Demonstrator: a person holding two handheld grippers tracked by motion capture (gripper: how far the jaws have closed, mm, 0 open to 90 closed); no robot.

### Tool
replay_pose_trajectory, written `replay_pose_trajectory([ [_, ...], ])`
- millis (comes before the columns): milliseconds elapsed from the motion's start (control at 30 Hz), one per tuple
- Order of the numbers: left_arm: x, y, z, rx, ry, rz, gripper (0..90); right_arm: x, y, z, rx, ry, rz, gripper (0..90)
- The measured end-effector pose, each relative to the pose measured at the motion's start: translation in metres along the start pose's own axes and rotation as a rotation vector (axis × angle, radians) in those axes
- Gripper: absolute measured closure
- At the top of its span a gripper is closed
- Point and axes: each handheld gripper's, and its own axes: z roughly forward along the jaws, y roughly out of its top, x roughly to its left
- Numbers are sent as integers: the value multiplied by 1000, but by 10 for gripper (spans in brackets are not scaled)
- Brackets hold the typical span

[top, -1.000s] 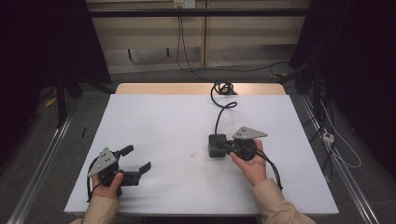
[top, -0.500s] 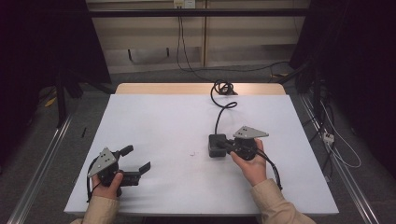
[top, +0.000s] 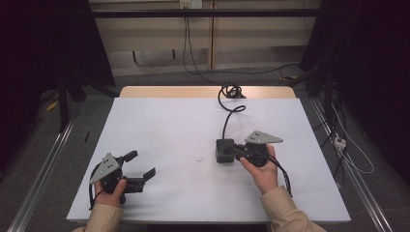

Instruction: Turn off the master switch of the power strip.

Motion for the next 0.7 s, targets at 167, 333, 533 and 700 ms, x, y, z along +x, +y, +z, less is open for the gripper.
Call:
replay_pose_trajectory([
  [167,1,-1,-2,3,6,-3,30,1,3,-3,3,13,19,585],
  [333,-1,1,-3,-13,6,-7,30,3,4,-9,-3,41,44,396],
  [533,-1,1,-1,-13,4,-11,30,6,2,-17,-23,49,39,256],
  [700,-1,1,0,-10,0,-7,30,6,-1,-22,-5,47,27,181],
])
